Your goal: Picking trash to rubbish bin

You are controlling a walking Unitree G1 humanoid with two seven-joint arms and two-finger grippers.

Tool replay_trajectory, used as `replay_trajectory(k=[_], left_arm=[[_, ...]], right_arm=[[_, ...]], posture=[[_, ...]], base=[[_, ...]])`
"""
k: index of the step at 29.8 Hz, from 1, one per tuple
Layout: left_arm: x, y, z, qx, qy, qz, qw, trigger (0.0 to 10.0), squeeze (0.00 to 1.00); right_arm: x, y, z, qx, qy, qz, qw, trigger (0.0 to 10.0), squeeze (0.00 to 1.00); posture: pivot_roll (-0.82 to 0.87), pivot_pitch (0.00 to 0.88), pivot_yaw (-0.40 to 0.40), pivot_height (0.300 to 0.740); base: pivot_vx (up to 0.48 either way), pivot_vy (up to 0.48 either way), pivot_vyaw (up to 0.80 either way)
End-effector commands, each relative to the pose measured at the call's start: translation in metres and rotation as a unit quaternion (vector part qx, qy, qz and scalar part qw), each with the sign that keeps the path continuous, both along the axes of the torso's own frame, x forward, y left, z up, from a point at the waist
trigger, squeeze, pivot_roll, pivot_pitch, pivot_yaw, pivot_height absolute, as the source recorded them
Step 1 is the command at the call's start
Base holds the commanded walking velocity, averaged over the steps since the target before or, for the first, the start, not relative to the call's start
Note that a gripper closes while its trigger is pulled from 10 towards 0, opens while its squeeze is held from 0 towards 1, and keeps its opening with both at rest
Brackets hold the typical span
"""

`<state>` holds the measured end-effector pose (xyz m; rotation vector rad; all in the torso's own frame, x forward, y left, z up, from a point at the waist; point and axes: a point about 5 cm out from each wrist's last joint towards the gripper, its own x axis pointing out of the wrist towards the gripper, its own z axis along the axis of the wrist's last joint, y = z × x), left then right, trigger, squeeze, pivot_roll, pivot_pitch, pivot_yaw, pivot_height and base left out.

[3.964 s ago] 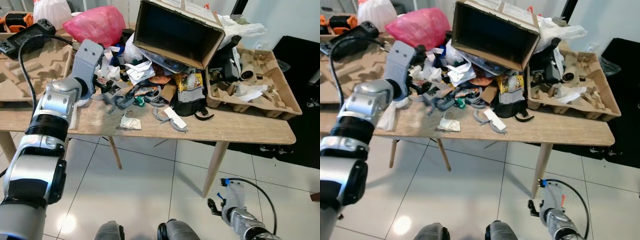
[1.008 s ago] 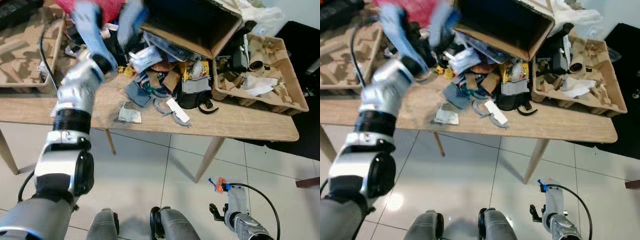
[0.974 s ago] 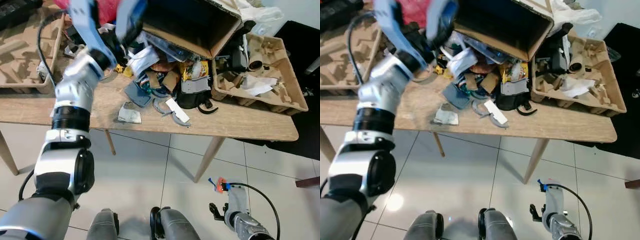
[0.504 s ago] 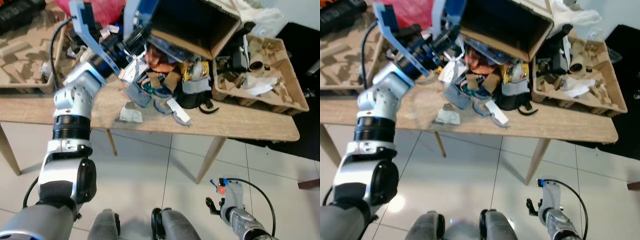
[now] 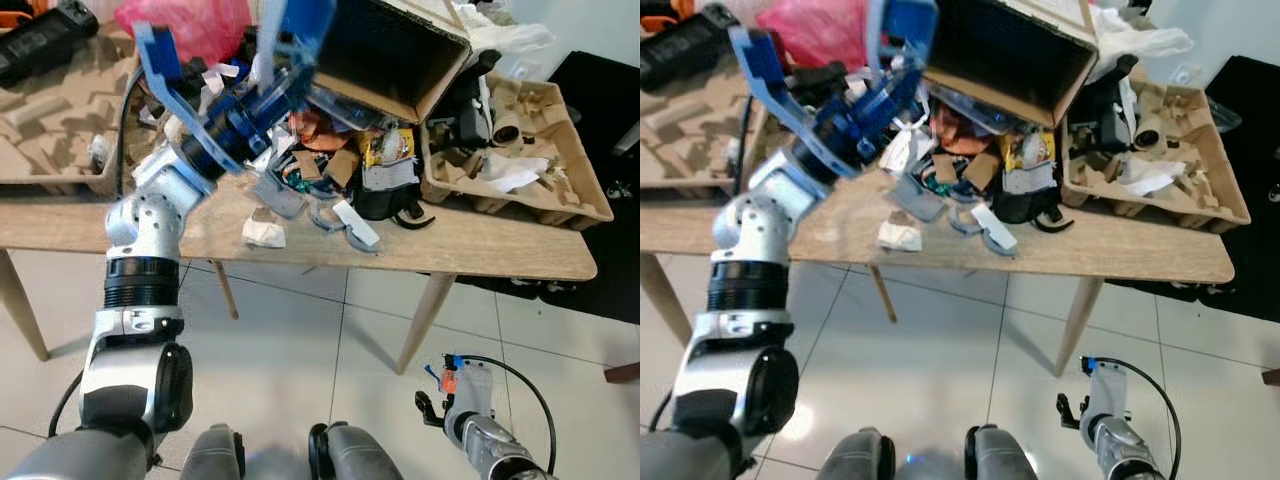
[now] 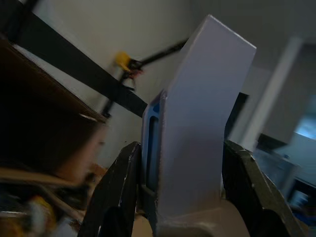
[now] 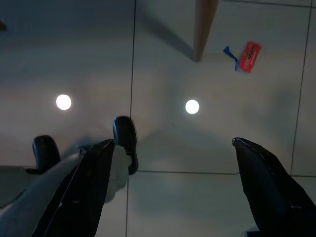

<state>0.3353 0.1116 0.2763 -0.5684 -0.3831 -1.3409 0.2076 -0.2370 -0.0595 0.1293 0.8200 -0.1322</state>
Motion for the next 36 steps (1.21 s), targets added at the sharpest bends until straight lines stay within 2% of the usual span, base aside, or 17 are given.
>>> replay_trajectory(k=[1, 4, 6, 8, 12, 15, 17, 22, 28, 32, 33, 35, 36], left_arm=[[-0.011, -0.006, -0.008, 0.025, -0.015, -0.048, 0.998, 10.0, 0.0], [-0.015, -0.008, -0.023, 0.047, -0.005, -0.058, 0.997, 10.0, 0.0], [-0.015, -0.008, -0.023, 0.047, -0.005, -0.058, 0.997, 10.0, 0.0], [-0.009, -0.011, -0.038, 0.06, 0.032, -0.039, 0.997, 10.0, 0.0], [-0.011, -0.018, -0.053, 0.066, 0.062, -0.045, 0.995, 10.0, 0.0], [-0.027, -0.029, -0.076, 0.077, 0.077, -0.091, 0.99, 10.0, 0.0], [-0.037, -0.031, -0.083, 0.083, 0.074, -0.133, 0.985, 10.0, 0.0], [-0.037, -0.031, -0.088, 0.101, 0.067, -0.142, 0.982, 10.0, 0.0], [-0.033, -0.034, -0.095, 0.097, 0.079, -0.113, 0.986, 10.0, 0.0], [-0.031, -0.035, -0.098, 0.106, 0.08, -0.105, 0.986, 10.0, 0.0], [-0.025, -0.035, -0.094, 0.103, 0.075, -0.078, 0.989, 10.0, 0.0], [-0.022, -0.035, -0.091, 0.098, 0.074, -0.065, 0.99, 10.0, 0.0], [-0.016, -0.038, -0.093, 0.097, 0.073, -0.023, 0.992, 10.0, 0.0]], right_arm=[[-0.004, -0.003, -0.002, 0.003, 0.004, -0.017, 1.0, 10.0, 0.0], [-0.001, -0.002, 0.0, 0.009, -0.004, -0.021, 1.0, 10.0, 0.0], [-0.001, -0.002, 0.0, 0.009, -0.004, -0.021, 1.0, 10.0, 0.0], [0.003, -0.004, 0.003, 0.012, -0.012, -0.029, 0.999, 10.0, 0.0], [0.007, -0.003, 0.005, 0.014, -0.019, -0.029, 0.999, 10.0, 0.0], [0.002, 0.0, 0.001, 0.024, -0.014, -0.033, 0.999, 10.0, 0.0], [0.001, -0.001, 0.0, 0.028, -0.011, -0.042, 0.999, 10.0, 0.0], [0.001, 0.0, 0.0, 0.036, -0.01, -0.049, 0.998, 10.0, 0.0], [-0.012, 0.002, -0.008, 0.035, 0.016, -0.045, 0.998, 10.0, 0.0], [-0.013, 0.0, -0.008, 0.037, 0.017, -0.059, 0.997, 10.0, 0.0], [-0.011, -0.001, -0.007, 0.038, 0.014, -0.064, 0.997, 10.0, 0.0], [-0.01, 0.0, -0.007, 0.039, 0.013, -0.063, 0.997, 10.0, 0.0], [-0.013, 0.001, -0.009, 0.038, 0.018, -0.061, 0.997, 10.0, 0.0]], posture=[[0.08, 0.105, -0.077, 0.74], [0.09, 0.081, -0.073, 0.74], [0.09, 0.081, -0.073, 0.74], [0.1, 0.064, -0.068, 0.74], [0.09, 0.091, -0.074, 0.74], [0.11, 0.071, -0.08, 0.74], [0.11, 0.071, -0.073, 0.74], [0.1, 0.082, -0.069, 0.74], [0.11, 0.072, -0.077, 0.74], [0.11, 0.057, -0.059, 0.74], [0.1, 0.065, -0.058, 0.74], [0.1, 0.075, -0.058, 0.74], [0.09, 0.081, -0.068, 0.74]], base=[[0.0, 0.0, 0.0], [0.0, 0.0, 0.0], [0.0, 0.0, 0.0], [0.0, 0.0, 0.0], [0.0, 0.0, 0.0], [0.0, 0.0, 0.0], [0.0, 0.0, 0.0], [0.0, 0.0, -0.47], [0.0, 0.0, -0.79], [0.0, 0.0, -0.79], [0.0, 0.0, -0.79], [0.0, 0.0, -0.79], [0.0, 0.0, -0.79]])
